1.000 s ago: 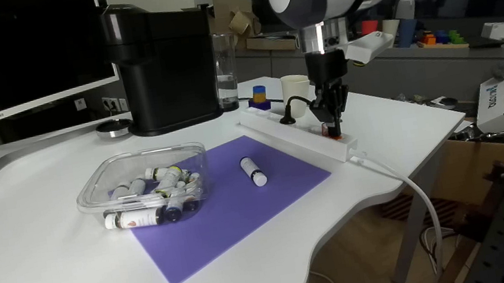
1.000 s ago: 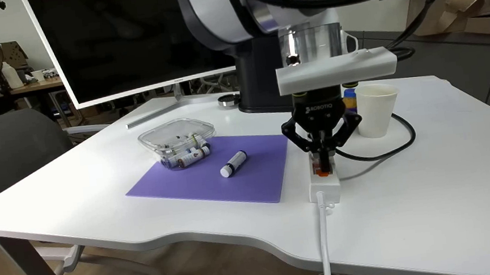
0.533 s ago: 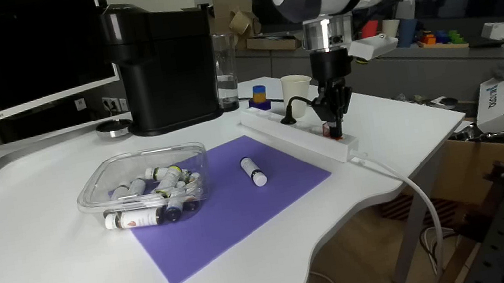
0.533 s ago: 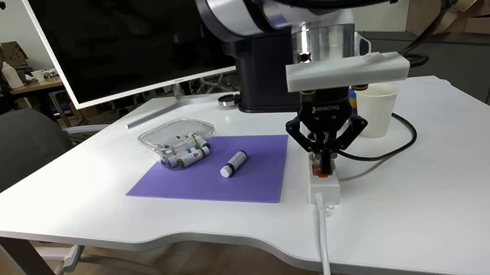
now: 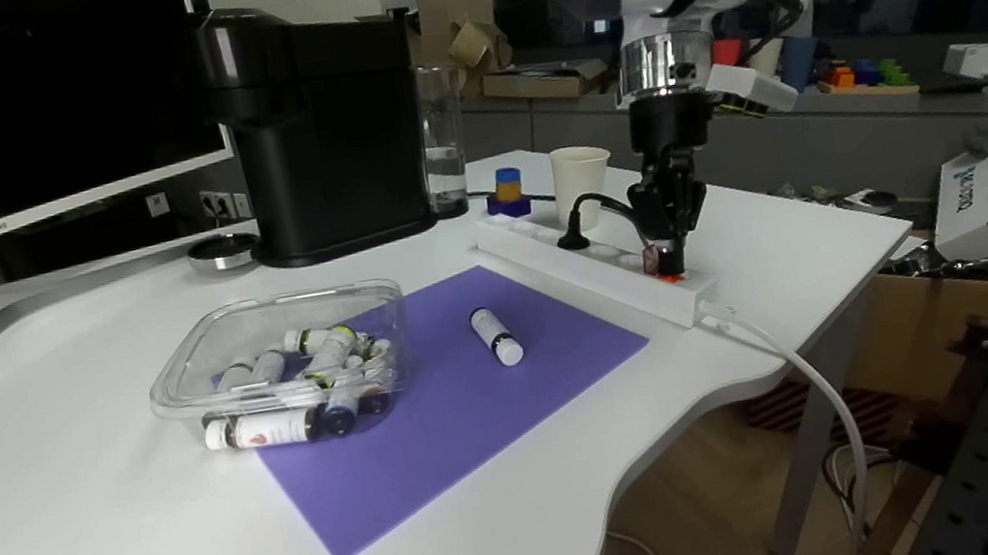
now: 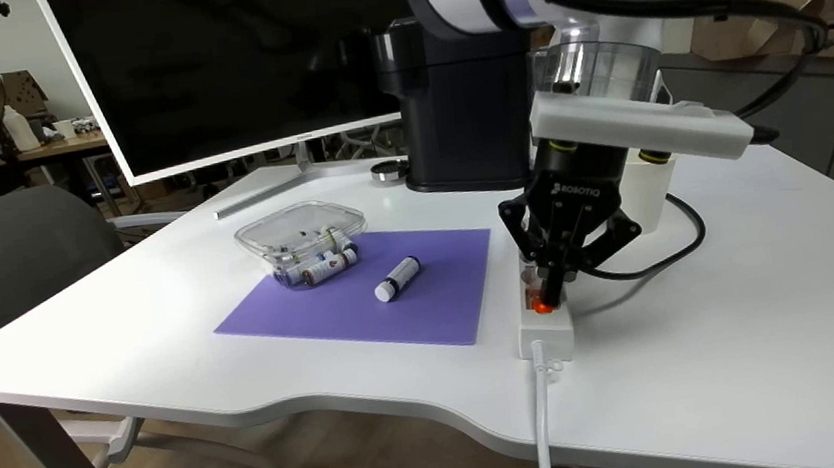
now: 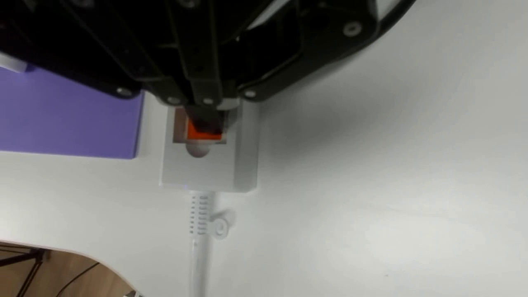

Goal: Turn on the extension cable

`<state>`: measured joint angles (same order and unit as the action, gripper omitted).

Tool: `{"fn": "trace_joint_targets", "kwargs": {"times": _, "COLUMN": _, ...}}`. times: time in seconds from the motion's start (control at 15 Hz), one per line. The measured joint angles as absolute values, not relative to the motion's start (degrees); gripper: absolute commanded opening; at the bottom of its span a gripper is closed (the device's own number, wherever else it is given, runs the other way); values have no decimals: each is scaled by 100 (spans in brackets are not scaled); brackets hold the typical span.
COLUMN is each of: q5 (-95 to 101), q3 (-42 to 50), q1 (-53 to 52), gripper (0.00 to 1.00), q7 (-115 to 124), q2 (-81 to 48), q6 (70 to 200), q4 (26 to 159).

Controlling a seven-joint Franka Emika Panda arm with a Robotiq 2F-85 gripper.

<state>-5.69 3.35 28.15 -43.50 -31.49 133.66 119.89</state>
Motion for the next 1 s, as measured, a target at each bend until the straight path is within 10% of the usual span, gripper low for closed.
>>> {"fn": "trace_joint_targets", "kwargs": {"times": 0.33, "q5": -578, "q3": 320, "q1": 2714, "gripper": 0, "q7": -4722, "q2": -2770, "q6": 13636, "q4": 12358}}
{"fn": "trace_joint_targets", "kwargs": {"times": 0.4, "q5": -572, "q3": 314, "q1": 2674, "gripper": 25, "q7": -4867, "q2": -2542, "q6": 13707, "q4": 12550}}
{"fn": "trace_joint_targets", "kwargs": {"times": 1.0, "q5": 94, "q3": 754, "q1": 1970, "gripper": 80, "q7": -4995, "q2": -62, "q6": 12889, "q4": 13996}}
